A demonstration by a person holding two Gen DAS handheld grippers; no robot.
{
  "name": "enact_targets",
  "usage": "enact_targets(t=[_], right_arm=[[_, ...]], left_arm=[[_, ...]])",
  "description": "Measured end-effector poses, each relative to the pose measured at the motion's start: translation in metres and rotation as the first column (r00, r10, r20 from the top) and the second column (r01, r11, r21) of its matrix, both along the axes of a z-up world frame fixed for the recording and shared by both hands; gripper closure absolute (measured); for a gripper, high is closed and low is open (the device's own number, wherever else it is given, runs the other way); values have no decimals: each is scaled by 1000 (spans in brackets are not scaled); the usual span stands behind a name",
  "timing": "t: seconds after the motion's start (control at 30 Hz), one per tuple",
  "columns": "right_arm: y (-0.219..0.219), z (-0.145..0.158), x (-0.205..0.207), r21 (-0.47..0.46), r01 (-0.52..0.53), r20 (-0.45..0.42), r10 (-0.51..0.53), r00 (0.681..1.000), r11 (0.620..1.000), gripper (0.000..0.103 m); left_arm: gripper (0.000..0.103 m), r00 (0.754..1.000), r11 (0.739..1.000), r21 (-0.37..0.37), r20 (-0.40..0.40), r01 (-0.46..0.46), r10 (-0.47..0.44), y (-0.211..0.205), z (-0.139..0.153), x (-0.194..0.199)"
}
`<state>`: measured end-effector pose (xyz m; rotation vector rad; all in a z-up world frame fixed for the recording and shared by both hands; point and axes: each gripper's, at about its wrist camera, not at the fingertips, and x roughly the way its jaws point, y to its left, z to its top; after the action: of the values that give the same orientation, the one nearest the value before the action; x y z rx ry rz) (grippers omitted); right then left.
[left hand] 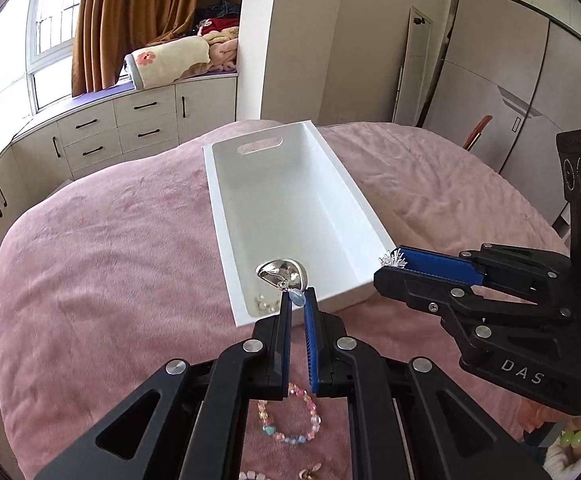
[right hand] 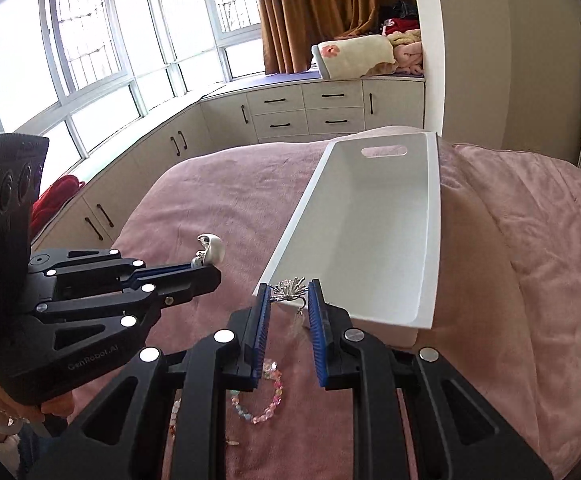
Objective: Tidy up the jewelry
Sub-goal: 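Carry both silver earrings over the white tray with both tools, then open both tools to release the silver earrings into the tray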
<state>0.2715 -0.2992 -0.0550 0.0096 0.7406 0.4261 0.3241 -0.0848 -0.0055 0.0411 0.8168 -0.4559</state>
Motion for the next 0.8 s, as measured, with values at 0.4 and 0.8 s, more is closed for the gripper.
enact_targets(t=[0.4, 0.8], right_arm=[[-18, -28, 64, -53, 50, -61, -54, 997, 997, 83], [-13, -54, 84, -112, 12, -118, -25, 993, 994, 82]], left_arm=[[92, 994, 993, 118, -107, 9, 4, -38, -47, 87], [90, 982, 985, 172, -187, -10, 42, -41, -88, 111]])
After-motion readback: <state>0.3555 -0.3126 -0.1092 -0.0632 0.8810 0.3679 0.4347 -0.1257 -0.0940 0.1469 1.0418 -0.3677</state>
